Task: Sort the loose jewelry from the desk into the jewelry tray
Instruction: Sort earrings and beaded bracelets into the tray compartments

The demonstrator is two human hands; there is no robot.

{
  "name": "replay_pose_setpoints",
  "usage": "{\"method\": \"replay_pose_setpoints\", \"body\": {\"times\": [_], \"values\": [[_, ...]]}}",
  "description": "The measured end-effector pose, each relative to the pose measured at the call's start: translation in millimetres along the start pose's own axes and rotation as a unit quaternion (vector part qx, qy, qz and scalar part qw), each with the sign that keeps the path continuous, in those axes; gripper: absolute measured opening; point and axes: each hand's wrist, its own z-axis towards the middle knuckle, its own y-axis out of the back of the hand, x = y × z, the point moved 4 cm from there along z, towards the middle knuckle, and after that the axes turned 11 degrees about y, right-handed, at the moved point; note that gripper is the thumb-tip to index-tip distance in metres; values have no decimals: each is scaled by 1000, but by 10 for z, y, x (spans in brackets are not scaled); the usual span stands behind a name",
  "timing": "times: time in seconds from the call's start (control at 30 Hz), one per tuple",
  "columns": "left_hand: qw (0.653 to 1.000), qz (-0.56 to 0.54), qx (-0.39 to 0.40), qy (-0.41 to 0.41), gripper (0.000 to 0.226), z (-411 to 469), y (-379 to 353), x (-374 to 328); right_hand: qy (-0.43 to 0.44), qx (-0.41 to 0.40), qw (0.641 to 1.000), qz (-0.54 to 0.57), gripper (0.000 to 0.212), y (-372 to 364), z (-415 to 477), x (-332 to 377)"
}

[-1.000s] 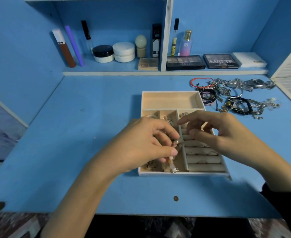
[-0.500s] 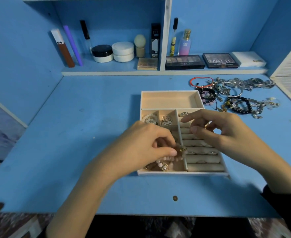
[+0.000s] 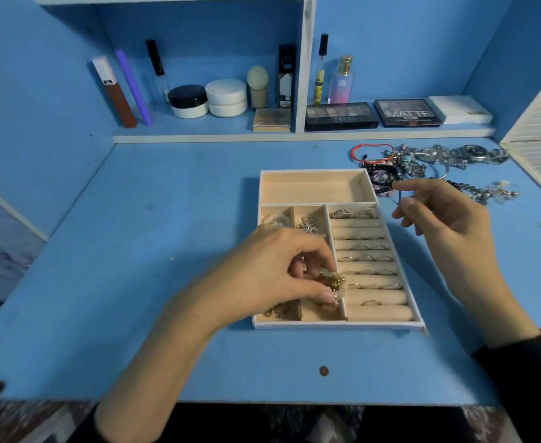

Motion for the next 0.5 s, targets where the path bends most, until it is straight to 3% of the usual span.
{"method": "replay_pose_setpoints", "body": {"times": [0.13,0.4,0.5], "values": [[995,76,37,-48,45,1,-68,-5,-13,2,1000,0,20,14,1,-52],[986,147,52,-53,37,-14,-73,-39,-19,5,1000,4,19,8,0,-71],[989,128,66,-30,28,-24,-60,-60,-19,6,1000,3,18,9,-6,-78]]}}
